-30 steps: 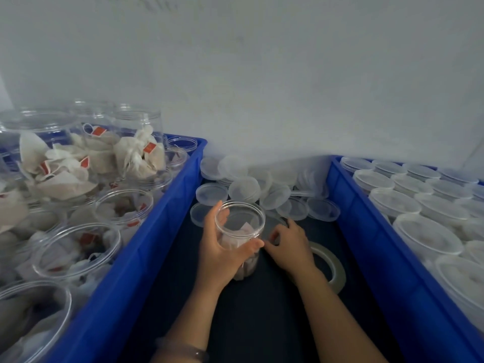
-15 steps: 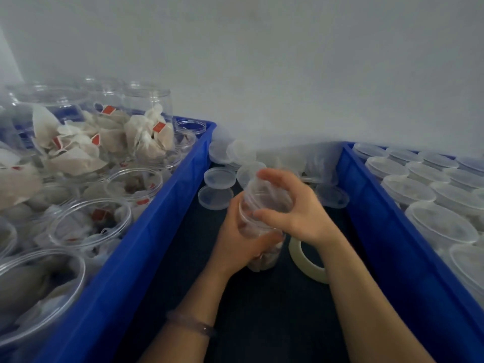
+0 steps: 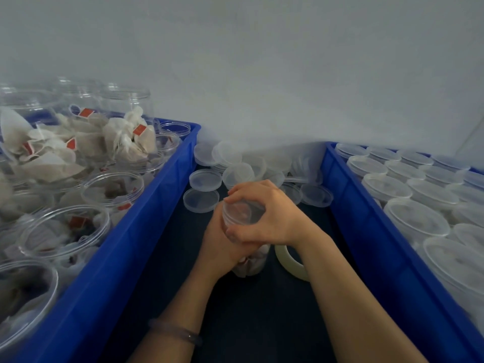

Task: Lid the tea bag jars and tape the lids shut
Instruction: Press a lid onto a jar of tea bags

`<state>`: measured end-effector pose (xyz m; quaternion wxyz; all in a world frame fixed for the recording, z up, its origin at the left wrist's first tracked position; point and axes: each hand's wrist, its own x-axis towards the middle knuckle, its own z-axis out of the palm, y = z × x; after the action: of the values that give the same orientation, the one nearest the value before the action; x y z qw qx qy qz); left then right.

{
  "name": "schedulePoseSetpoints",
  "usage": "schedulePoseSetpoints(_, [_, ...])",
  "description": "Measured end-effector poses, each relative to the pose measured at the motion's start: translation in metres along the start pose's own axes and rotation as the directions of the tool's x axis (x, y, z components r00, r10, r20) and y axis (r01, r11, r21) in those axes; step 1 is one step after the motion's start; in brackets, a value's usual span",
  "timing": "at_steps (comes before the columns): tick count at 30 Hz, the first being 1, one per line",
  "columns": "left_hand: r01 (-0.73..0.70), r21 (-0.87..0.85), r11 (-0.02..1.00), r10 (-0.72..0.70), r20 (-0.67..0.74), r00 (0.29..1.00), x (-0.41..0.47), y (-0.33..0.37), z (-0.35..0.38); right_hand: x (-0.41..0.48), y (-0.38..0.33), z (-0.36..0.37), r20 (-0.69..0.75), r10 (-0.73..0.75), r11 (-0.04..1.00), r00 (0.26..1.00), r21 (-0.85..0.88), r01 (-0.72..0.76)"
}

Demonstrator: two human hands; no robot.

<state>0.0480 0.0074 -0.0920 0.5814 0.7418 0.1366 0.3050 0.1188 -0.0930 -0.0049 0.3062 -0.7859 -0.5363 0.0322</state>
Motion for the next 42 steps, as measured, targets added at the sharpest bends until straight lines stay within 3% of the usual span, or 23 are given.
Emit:
schedulePoseSetpoints(4, [0.02,-0.001,1.0,-0.02,0.033,0.999,0.003,-0.006,-0.003,0.0,-0.002,-0.003,0.051,0.011,0.999,0.999,-0.044,-0.009])
schedulePoseSetpoints(9, [-0.032,0.049,0.998,0.029,0.056,0.998,0.003,-0.003,-0.003,0.008,-0.008,0.003,0.107,0.156,0.964,0.982,-0.233,-0.128])
schedulePoseSetpoints(15, [-0.04,-0.032,0.999,0.042,0.097,0.994,0.003,-0.004,-0.009,0.002,-0.006,-0.003,0.08,0.052,0.991,0.995,-0.126,-0.042])
schedulePoseSetpoints(22, [0.001,0.09,0.996,-0.005,0.039,0.999,0.004,-0.003,-0.004,0.002,-0.007,0.003,0.079,0.033,0.982,0.996,-0.186,-0.018])
schedulePoseSetpoints(26, [0.0,0.167,0.986,0.001,-0.007,1.0,-0.001,0.0,0.001,0.001,-0.009,0.016,-0.045,0.162,0.959,0.986,-0.229,-0.168])
schedulePoseSetpoints(29, [-0.076,0.359,0.93,0.043,0.099,0.994,-0.004,0.001,0.004,0.002,-0.02,0.033,-0.207,0.302,0.879,0.931,-0.317,-0.356])
schedulePoseSetpoints(31, [-0.103,0.432,0.896,0.051,0.13,0.99,-0.005,0.001,0.003,-0.001,-0.028,0.04,-0.203,0.351,0.822,0.914,-0.401,-0.404])
schedulePoseSetpoints(33, [-0.076,0.336,0.939,0.044,0.104,0.994,-0.004,0.001,-0.003,-0.006,-0.028,0.03,-0.064,0.377,0.838,0.924,-0.402,-0.37])
schedulePoseSetpoints(36, [-0.02,0.104,0.994,0.011,0.088,0.996,-0.002,-0.004,-0.012,-0.01,-0.023,-0.009,0.195,0.361,0.914,0.912,-0.267,-0.305])
schedulePoseSetpoints(40, [-0.046,0.121,0.992,0.037,0.079,0.996,-0.002,-0.001,-0.012,-0.004,-0.019,-0.014,0.082,0.357,0.906,0.93,-0.273,-0.324])
schedulePoseSetpoints(42, [-0.057,0.115,0.992,0.049,0.076,0.996,-0.002,0.001,-0.009,-0.002,-0.011,-0.002,0.072,0.284,0.945,0.956,-0.192,-0.266])
